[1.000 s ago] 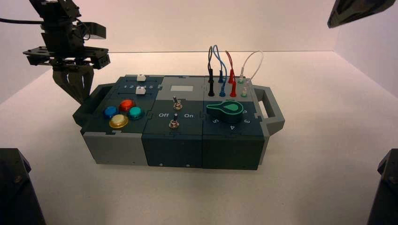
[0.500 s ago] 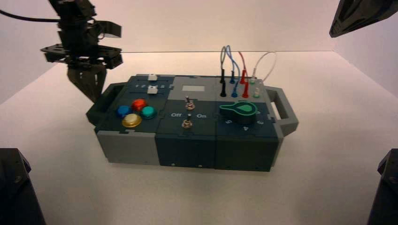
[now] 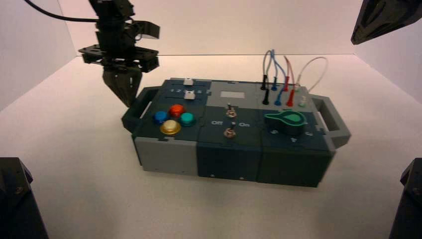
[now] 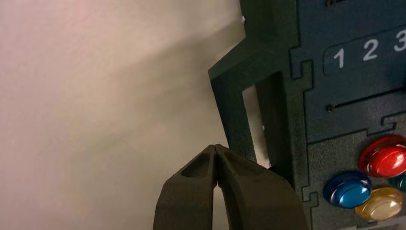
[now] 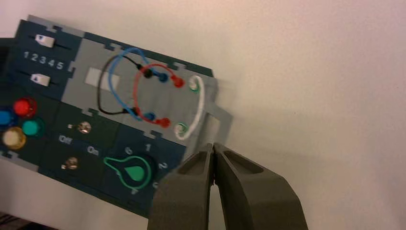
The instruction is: Move the box to the right.
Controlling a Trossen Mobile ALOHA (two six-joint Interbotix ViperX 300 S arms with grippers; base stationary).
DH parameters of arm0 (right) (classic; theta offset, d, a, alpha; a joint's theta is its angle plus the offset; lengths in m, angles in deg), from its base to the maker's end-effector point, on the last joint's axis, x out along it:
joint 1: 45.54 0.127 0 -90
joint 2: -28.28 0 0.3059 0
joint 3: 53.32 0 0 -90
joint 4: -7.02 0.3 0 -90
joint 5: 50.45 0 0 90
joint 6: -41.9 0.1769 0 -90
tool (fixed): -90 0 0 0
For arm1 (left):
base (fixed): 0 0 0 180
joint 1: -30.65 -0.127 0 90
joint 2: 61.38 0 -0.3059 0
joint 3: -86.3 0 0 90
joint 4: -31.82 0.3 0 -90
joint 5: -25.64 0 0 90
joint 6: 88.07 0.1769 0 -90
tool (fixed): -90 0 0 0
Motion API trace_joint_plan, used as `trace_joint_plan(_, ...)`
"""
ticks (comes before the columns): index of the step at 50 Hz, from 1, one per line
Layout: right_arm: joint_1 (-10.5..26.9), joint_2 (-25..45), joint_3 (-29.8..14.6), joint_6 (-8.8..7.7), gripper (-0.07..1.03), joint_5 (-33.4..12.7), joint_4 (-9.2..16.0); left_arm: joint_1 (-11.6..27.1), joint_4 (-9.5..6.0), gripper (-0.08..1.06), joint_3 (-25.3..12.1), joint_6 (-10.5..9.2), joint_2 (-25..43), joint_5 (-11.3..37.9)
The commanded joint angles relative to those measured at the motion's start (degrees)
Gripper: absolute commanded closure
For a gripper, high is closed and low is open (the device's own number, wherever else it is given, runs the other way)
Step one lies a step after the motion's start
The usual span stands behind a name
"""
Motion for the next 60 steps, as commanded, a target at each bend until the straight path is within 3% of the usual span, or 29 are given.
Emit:
trace_joint_plan(1,0.26,-0.09,-1.85,0.0,0.99,-0.09,0.26,4.22,-1.58,1.0,-1.76,0.18,-0.53,0.09)
trace_joint_plan(23,0.26,-0.09,-2.46,-0.09,0.98,-1.41,0.62,10.9,-2.46,1.0,-5.19,0.18,1.32,2.37)
trace_joint_plan(51,0.26,-0.09,-2.64,0.0,0.99,-2.99,1.41,17.14,-3.6,1.0,-8.35,0.53,2.11,3.78)
trace_joint_plan(60,0.26,-0.09,-2.64,0.0,0.99,-3.16,1.32,17.4,-3.52,1.0,-8.44,0.53,2.37,3.87)
